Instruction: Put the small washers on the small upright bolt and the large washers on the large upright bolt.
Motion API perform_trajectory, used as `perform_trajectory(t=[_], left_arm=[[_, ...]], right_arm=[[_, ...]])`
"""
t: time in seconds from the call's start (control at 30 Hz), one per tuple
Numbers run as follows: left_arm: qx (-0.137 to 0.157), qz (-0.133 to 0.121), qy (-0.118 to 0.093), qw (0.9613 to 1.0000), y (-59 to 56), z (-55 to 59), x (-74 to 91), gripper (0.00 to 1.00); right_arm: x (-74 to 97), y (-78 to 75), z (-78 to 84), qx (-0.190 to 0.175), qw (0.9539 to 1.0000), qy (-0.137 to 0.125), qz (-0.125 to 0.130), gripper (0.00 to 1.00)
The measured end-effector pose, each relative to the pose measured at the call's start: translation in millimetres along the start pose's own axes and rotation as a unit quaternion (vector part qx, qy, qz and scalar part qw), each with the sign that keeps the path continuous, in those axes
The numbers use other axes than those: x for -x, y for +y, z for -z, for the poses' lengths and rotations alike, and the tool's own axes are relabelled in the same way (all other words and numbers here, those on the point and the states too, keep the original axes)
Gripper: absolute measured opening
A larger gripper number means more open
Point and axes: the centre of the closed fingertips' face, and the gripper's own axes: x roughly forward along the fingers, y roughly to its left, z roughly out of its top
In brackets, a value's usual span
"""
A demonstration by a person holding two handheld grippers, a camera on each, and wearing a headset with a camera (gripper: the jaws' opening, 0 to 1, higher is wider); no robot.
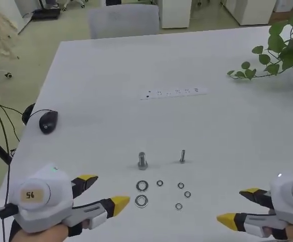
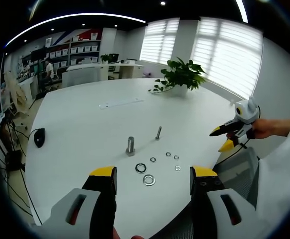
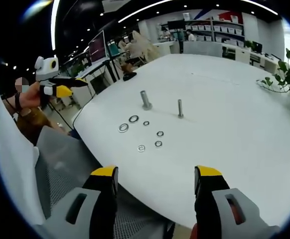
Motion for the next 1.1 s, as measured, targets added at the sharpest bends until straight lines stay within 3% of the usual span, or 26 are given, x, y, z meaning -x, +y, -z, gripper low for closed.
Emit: perform_trajectory(t=[0.47,0.77,0.87,1.1], left_arm=[[-0.003,-0.005,0.004,1.0000,2.5,3.0,5.1,0.58],[0.003,-0.011,0.001,0.9999,4.0,6.6,8.1,0.58],[0.004,-0.012,0.001,0.9999,4.2,6.6,7.8,0.58],[0.003,-0.012,-0.001,0.9999,3.1,4.3,7.4,0.57]], right_arm=[[-19.4,-10.7,-4.4,0.032,0.9992,0.023,-0.010,0.50],[-56.4,-14.9,-11.7,0.072,0.9956,0.052,-0.027,0.38],[-69.8,-14.0,-15.2,0.103,0.9919,0.066,-0.033,0.34],[-98.0,-9.7,-17.7,0.128,0.9873,0.081,-0.048,0.29]])
